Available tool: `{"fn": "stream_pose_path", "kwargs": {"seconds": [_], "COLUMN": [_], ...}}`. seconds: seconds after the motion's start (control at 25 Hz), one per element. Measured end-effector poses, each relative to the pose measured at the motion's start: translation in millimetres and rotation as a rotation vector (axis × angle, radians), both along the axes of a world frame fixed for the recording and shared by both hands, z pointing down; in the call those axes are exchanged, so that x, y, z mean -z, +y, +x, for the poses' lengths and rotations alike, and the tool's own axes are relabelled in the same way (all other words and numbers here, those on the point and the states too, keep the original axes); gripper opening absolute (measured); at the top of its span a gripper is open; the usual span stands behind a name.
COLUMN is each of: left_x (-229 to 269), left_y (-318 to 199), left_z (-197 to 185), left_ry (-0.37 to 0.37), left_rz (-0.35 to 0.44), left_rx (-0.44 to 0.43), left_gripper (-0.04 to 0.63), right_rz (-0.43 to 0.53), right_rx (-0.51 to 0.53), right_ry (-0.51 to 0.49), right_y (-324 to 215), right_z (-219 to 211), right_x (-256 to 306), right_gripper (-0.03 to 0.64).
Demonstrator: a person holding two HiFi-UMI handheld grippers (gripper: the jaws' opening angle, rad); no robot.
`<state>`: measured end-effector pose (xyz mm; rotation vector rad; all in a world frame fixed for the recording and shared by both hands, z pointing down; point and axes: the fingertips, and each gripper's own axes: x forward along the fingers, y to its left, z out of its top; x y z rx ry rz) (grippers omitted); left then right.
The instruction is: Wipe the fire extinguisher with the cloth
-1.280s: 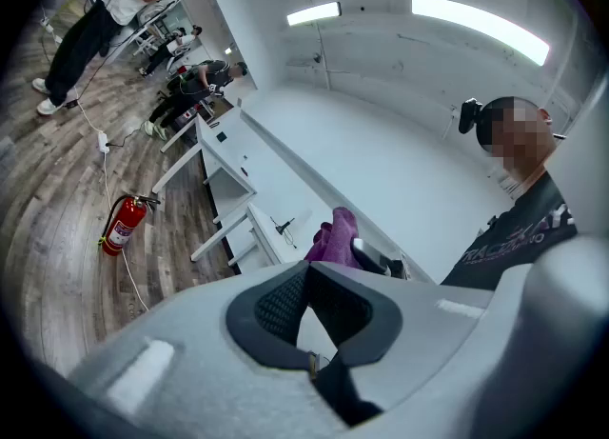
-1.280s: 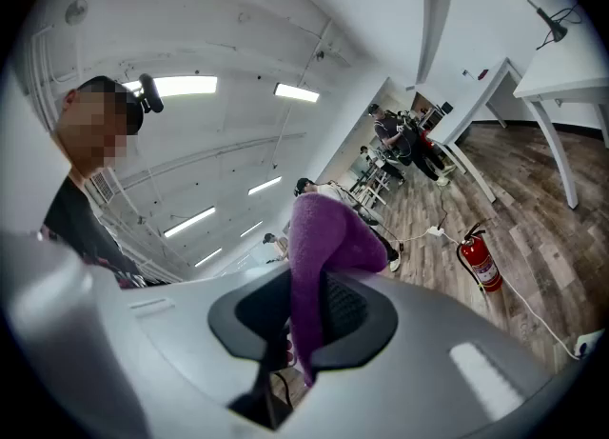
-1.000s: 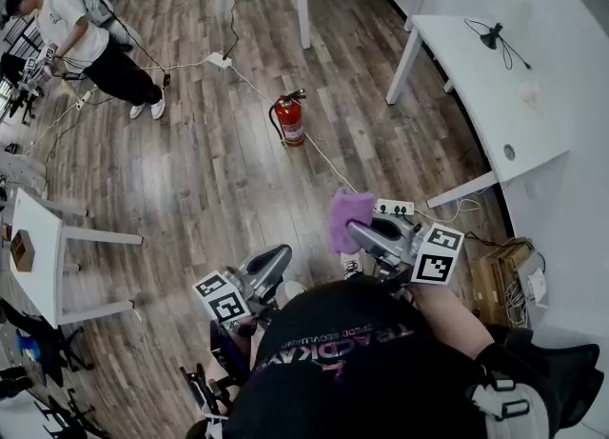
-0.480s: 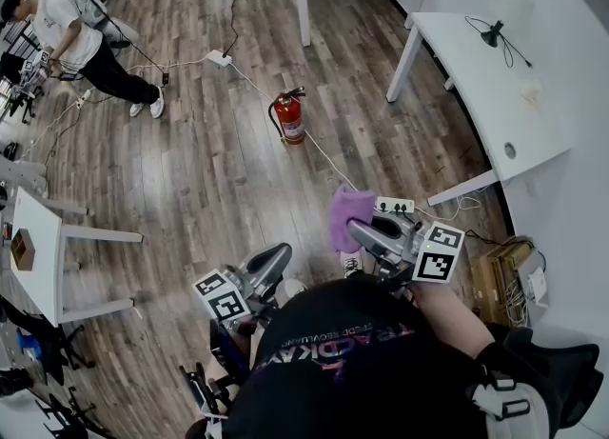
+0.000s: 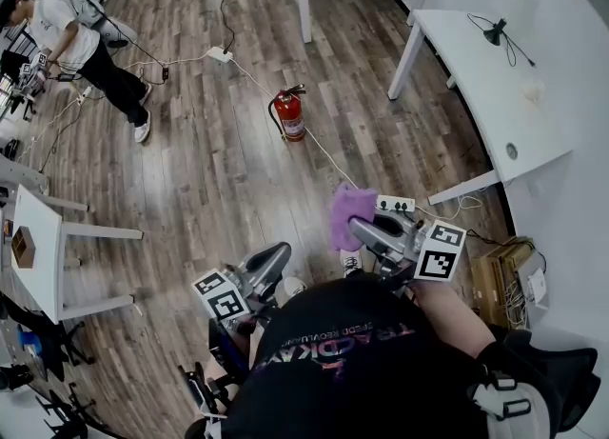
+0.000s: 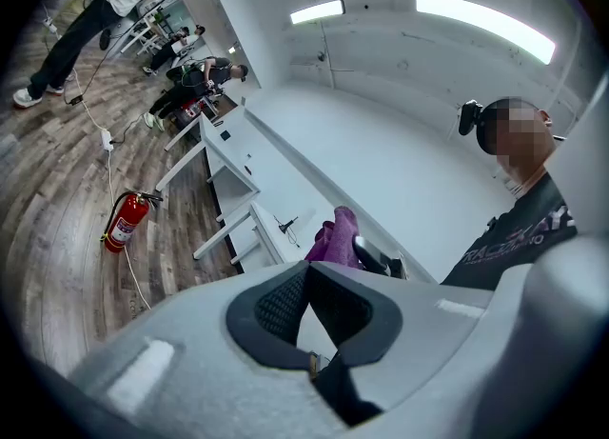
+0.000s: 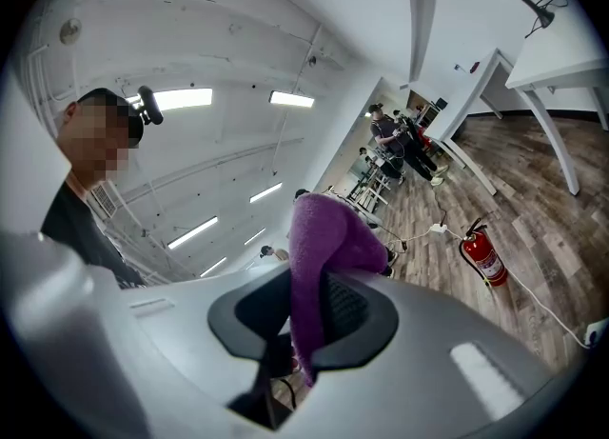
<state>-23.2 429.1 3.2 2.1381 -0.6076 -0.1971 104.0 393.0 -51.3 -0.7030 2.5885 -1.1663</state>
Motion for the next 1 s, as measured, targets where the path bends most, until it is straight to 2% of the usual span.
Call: {"fn": "stream_pose_path", "kwargs": {"seconds": [0.52,0.68,0.84,1.0], "left_x": [-2.4,-9.1,-10.5,-10.4], "left_y": [-40.7,-46.0,-46.9,-73.9], "left_z": [42.1,42.6,45.0,39.9], "left_ry": [-0.038,-0.033,-0.047,-0.054], "left_rz": [-0.027,0.001,-0.008,-0.013], "left_rx": [0.106,0.150,0.151,0.153], "left_gripper": [-0.005,-0.005,-0.005,-0.005], "right_rz": [-0.003,-0.001,0.001,-0.010], "right_rx": [0.064,0.092,0.094,0.079], "right_ry": [-0.003,-0.010,-0.019,-0.026], "right_y": [-58.1,-67.8,-76.3,-102.4], "right_z": [50.1,57.2,60.6,60.5], "right_x": [-7.2,-10.6,-12.3,-13.8], "right_gripper": [0.060,0.060,0.060,0.060]}}
